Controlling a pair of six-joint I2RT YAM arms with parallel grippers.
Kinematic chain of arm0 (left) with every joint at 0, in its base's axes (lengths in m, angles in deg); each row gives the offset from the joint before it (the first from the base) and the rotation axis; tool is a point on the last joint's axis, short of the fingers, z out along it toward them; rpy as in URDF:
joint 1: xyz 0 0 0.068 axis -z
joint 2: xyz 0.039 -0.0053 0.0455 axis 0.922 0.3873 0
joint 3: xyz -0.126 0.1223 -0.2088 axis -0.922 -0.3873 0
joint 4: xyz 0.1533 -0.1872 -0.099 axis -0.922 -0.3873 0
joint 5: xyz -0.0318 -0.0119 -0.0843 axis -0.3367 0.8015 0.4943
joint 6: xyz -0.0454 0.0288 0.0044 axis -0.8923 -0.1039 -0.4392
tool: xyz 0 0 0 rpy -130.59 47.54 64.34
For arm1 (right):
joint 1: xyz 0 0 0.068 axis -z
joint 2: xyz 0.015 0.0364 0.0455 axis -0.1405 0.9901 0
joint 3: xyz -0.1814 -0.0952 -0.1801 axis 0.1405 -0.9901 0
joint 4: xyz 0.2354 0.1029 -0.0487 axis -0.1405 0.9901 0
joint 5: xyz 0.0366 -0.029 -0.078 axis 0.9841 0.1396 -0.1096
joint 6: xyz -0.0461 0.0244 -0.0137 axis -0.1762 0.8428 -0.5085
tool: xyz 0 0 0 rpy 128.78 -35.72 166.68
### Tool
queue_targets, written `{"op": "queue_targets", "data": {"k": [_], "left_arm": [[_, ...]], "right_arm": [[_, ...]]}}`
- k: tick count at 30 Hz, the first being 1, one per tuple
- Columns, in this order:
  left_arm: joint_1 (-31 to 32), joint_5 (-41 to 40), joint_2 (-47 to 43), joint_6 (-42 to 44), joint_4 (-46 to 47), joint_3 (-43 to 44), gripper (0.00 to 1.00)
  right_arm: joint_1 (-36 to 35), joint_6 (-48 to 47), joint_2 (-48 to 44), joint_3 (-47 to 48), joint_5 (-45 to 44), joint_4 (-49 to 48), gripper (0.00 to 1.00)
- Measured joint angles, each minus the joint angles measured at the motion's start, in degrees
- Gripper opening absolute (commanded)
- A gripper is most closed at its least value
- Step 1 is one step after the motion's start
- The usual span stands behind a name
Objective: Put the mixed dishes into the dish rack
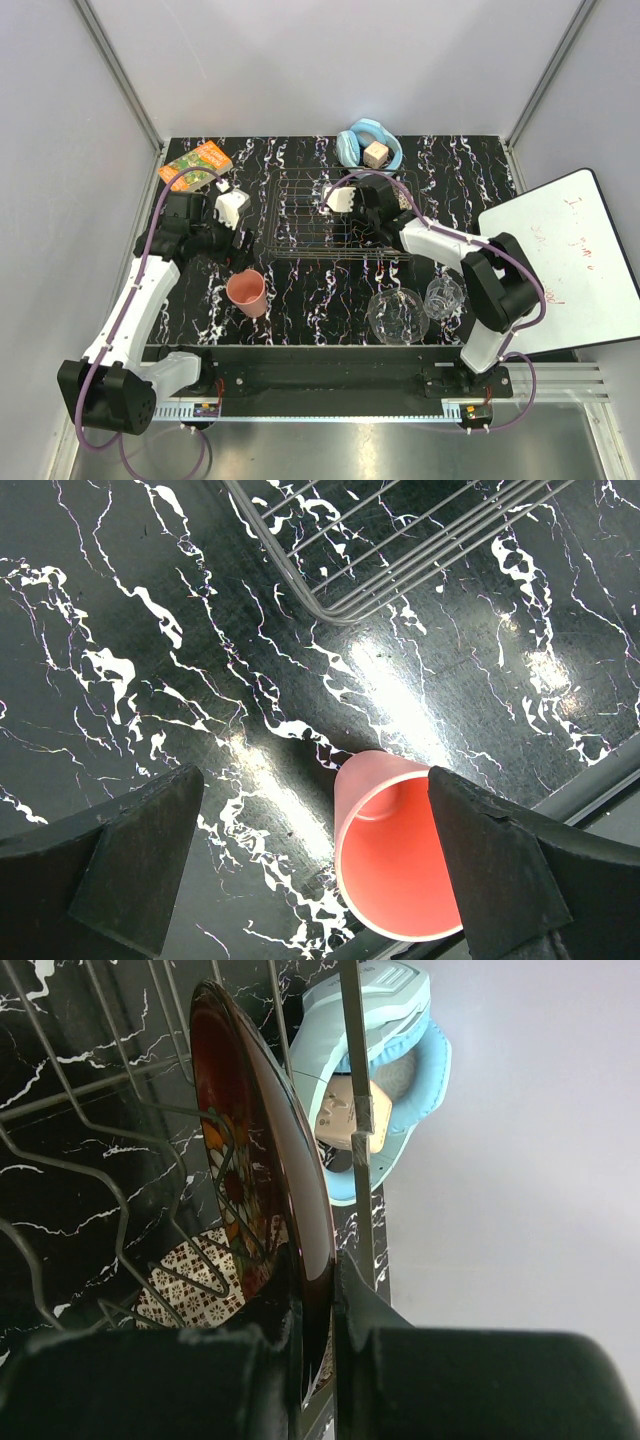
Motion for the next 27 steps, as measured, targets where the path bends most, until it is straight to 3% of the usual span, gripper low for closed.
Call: {"op": "queue_targets", "data": {"k": [4,16,27], "left_arm": [[0.00,0.00,0.00,0.00,0.00,0.00,0.99],[0.00,0.00,-0.55,0.09,-0.07,0.00,0.99],[0.00,0.07,-1.75,0.50,-0.13,0.00,0.99]], "right_arm": [[0.11,1.64,0.35,0.00,0.17,-0.83,0.01],[0.13,8.68,0.74,0.00,-1.46,-1.16,0.38],[0.11,16.98,-0.17,-0.26,-4.98,-0.72,0.43]]}}
